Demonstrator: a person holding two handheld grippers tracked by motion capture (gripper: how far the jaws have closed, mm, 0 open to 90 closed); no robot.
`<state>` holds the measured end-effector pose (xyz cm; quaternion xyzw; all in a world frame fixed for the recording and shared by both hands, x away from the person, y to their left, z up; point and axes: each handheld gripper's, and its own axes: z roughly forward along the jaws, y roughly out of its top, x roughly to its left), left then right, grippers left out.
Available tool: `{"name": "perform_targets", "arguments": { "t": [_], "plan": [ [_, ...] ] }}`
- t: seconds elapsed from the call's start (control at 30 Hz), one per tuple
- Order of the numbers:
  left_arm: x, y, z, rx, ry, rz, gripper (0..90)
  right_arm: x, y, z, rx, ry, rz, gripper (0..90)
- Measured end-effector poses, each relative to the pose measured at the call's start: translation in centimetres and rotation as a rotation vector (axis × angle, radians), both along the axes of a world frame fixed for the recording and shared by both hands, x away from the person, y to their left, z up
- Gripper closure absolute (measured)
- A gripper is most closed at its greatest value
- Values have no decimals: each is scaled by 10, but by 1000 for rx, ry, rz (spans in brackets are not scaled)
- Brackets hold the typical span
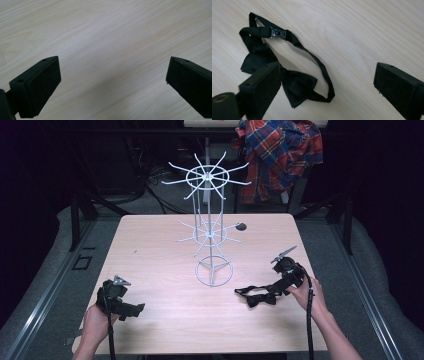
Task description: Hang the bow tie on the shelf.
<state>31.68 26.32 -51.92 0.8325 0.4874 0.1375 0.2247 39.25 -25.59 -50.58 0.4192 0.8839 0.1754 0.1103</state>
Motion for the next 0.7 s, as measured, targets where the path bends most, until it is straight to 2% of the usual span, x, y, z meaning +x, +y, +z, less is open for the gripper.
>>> {"name": "perform_targets", "arguments": {
  "t": [0.13,0.23,0.27,0.3,0.33,0.37,0.4,0.47,0.53,0.6,0.67,0.7],
  "plan": [
    [0,0,-1,-1,3,0,0,10,6,-6,-19,21,5,171],
    [0,1,-1,-1,6,-1,0,13,8,-10,-34,44,9,249],
    [0,1,-1,-3,8,3,0,13,8,-11,-41,44,10,281],
    [1,1,-1,-2,11,-2,0,12,9,-14,-16,26,-14,312],
    [1,1,-2,-3,7,-2,0,13,8,-14,-41,39,4,338],
    [1,1,-2,-3,7,-2,0,13,8,-14,-41,39,4,338],
    [1,0,-1,-4,5,-5,0,13,7,-16,-50,42,5,386],
    [1,-1,-1,-4,7,-5,0,12,8,-19,-37,40,-4,405],
    [1,-1,-2,-4,7,-6,0,12,8,-24,-78,58,26,461],
    [1,-1,-2,-4,8,-7,0,10,12,-29,-75,52,20,495],
    [2,-1,-2,-5,10,-9,0,10,14,-30,-117,54,24,551],
    [2,-1,-2,-6,10,-10,0,9,15,-33,-99,43,13,581]
  ]
}}
